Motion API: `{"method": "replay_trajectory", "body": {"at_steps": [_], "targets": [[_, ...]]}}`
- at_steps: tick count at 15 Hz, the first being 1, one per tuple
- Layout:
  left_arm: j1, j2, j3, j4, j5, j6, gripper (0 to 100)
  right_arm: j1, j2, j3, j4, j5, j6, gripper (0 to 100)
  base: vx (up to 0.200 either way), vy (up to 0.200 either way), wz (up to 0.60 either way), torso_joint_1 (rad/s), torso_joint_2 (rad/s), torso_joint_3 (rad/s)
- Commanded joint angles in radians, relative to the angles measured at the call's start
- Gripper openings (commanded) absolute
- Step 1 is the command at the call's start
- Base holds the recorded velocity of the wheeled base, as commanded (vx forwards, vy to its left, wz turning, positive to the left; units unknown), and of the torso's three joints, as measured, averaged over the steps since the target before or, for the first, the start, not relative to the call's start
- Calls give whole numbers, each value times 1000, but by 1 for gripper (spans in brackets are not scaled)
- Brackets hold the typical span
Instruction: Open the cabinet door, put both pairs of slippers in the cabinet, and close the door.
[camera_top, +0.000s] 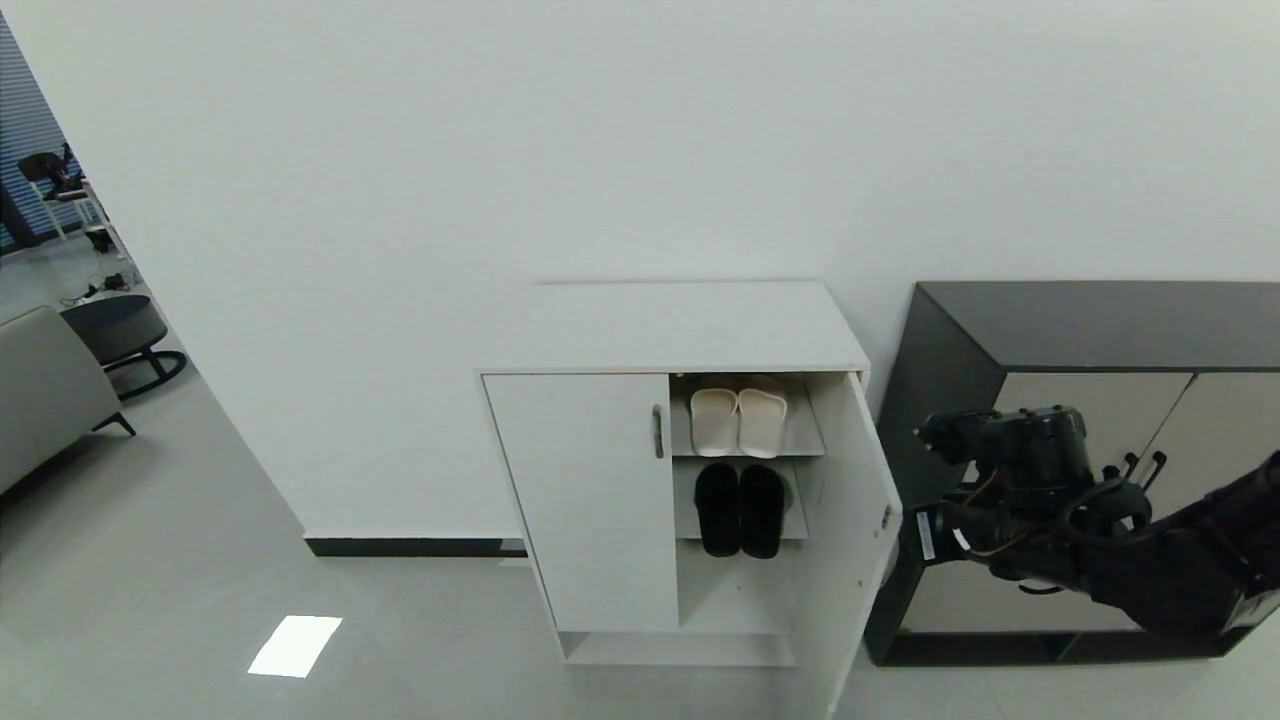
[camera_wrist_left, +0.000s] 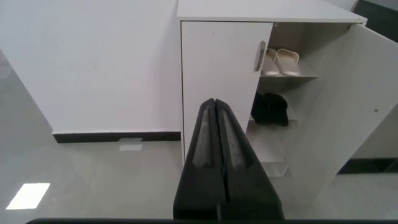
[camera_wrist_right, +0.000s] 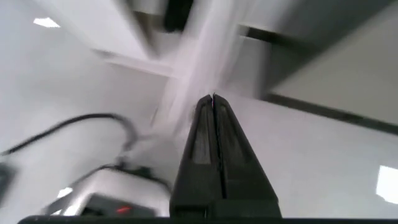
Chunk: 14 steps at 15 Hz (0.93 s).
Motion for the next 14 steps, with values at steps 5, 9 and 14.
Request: {"method": "replay_trajectory", "body": {"at_steps": [5,9,14], "targets": [[0,1,0,0,0,-1,0,132,-41,51,-176,-22,46,0,0,0,0,0,0,0],[0,1,0,0,0,-1,0,178,13,114,-458,-21,69,0,0,0,0,0,0,0],[0,1,0,0,0,-1,0,218,15,140,-596,-22,85,0,0,0,0,0,0,0]]}}
